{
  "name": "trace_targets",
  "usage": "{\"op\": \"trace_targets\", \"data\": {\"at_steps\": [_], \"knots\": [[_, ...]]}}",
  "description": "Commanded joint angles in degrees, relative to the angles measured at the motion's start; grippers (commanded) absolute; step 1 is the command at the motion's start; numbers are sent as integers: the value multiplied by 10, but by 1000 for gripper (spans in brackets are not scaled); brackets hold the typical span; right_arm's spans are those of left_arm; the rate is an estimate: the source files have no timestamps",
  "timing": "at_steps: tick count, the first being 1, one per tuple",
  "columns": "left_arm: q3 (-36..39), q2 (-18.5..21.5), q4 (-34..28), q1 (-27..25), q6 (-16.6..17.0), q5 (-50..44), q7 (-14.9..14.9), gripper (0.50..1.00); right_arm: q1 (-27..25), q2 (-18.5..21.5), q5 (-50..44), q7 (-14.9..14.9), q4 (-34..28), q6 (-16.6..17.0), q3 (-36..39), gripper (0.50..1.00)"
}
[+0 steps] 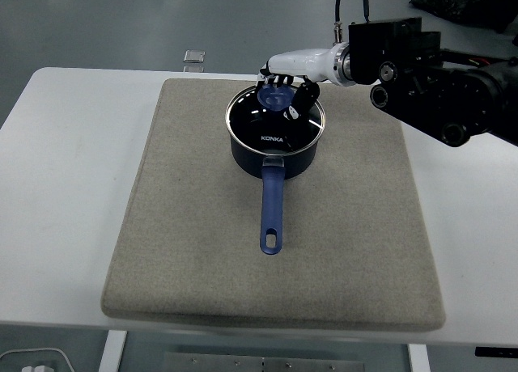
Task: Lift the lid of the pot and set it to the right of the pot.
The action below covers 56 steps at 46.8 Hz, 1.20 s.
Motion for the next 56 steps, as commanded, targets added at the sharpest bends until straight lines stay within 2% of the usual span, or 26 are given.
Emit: {"op": "trace_targets", "data": {"at_steps": [1,10,16,23,27,31,48,56], "knots": [[0,0,0,0,0,0,0,1000,0,-1,0,1,0,0,1,723],[0,0,0,0,0,0,0,1000,1,-1,0,0,0,0,1,721],[0,0,0,0,0,0,0,1000,1,0,0,1,0,3,2,678],[0,0,0,0,0,0,0,1000,2,0,0,0,0,8,3,609],[0,0,0,0,0,0,0,1000,3,0,0,1,0,9,3,543],[0,0,0,0,0,0,0,1000,3,0,0,1,0,9,3,500],[0,0,0,0,0,0,0,1000,4,-1,-1,0,-1,9,2,500],[0,0,0,0,0,0,0,1000,12,-2,0,0,-2,19,2,500]]}}
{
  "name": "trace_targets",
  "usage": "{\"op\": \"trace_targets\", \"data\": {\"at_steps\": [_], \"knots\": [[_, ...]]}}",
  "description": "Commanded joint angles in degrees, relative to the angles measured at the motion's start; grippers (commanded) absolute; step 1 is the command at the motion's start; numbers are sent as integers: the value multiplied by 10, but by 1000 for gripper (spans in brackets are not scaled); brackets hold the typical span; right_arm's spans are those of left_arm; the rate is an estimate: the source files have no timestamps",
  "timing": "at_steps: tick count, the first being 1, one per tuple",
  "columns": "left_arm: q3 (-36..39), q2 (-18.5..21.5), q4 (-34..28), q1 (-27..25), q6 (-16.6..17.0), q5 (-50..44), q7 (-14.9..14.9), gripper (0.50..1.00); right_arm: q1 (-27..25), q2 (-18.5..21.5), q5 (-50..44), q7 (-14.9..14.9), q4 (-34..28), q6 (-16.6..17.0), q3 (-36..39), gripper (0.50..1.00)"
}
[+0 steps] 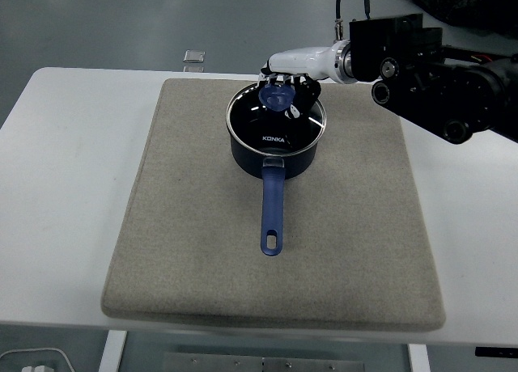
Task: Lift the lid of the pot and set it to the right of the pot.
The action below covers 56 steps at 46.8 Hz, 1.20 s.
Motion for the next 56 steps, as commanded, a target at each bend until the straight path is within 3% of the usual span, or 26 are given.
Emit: {"op": "trace_targets", "data": {"at_steps": [1,16,44,56], "knots": [[0,0,0,0,0,0,0,1000,4,0,1,0,0,4,0,500],[0,0,0,0,0,0,0,1000,20,-11,6,-1,-1,19,0,500],[0,0,0,0,0,0,0,1000,25,-118,9,-1,-8,53,-4,500],[0,0,0,0,0,0,0,1000,11,-143,9,-1,-7,55,-4,500]]}}
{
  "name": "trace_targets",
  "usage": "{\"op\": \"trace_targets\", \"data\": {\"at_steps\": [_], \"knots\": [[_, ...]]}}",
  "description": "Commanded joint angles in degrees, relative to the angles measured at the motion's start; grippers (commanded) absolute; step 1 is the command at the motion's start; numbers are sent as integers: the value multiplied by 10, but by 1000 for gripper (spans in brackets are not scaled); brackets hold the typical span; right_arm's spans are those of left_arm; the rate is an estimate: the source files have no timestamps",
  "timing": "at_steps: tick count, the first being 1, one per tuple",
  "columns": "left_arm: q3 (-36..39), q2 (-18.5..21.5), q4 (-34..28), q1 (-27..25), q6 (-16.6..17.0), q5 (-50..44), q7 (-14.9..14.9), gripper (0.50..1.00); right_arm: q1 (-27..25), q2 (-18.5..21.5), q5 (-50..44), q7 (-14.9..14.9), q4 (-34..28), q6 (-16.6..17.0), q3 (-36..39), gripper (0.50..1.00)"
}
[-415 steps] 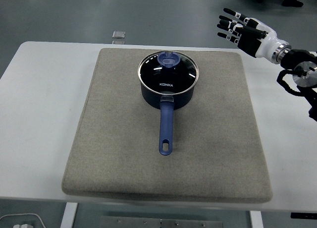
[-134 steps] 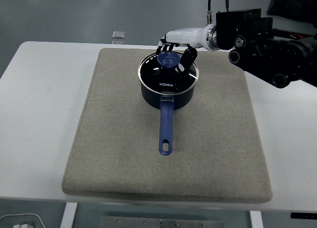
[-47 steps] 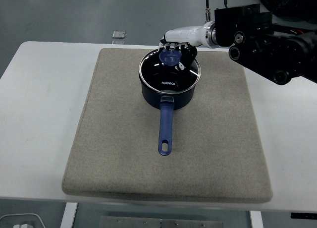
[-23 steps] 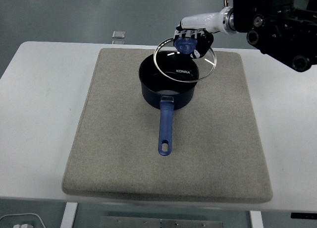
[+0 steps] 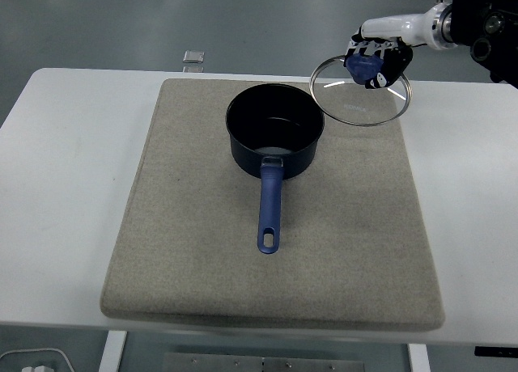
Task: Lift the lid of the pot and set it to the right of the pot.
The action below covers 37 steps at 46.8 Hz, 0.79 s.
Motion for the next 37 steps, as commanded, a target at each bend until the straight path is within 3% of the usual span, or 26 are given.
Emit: {"op": "trace_targets", "data": {"at_steps": [1,24,37], "knots": [[0,0,0,0,0,0,0,1000,-7,-6,0,0,1,-1,0,500],[0,0,0,0,0,0,0,1000,-66,-1,-7,3,-24,-24,0,500],[0,0,0,0,0,0,0,1000,-74,1,-7,4,-28,-32,0,500]]}}
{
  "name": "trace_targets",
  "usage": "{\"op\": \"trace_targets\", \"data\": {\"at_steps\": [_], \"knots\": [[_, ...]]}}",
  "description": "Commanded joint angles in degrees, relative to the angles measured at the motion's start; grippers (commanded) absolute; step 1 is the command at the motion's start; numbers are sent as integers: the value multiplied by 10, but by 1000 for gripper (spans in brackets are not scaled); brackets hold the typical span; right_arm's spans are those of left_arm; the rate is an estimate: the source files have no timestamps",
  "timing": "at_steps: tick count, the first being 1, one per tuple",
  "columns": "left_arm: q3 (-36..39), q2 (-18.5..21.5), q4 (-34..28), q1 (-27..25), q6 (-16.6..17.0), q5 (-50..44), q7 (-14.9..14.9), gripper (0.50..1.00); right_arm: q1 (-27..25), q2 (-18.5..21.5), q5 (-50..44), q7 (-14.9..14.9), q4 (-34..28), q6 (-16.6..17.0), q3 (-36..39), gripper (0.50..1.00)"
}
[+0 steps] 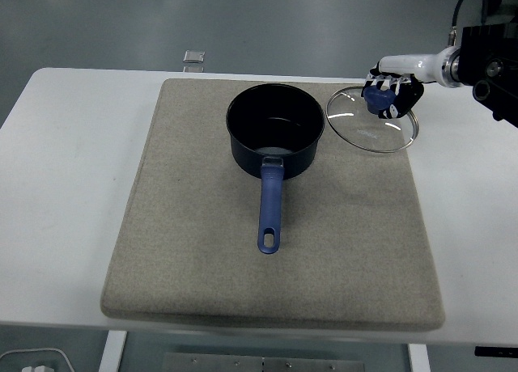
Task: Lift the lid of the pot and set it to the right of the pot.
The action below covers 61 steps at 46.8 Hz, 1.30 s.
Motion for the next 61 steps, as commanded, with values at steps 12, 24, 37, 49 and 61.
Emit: {"op": "trace_targets", "data": {"at_steps": [12,24,37,49,61], "knots": [[0,0,0,0,0,0,0,1000,-9,4,0,1,0,-13,-1,500],[0,0,0,0,0,0,0,1000,-34,8,-2,1,-1,-44,-1,527],[0,0,0,0,0,0,0,1000,-55,13,-3,1,-13,-83,-18,584],[0,0,0,0,0,0,0,1000,-56,11,7,2,-14,-92,-18,872],[0,0,0,0,0,0,0,1000,-49,2,18,4,-13,-92,-8,915]]}}
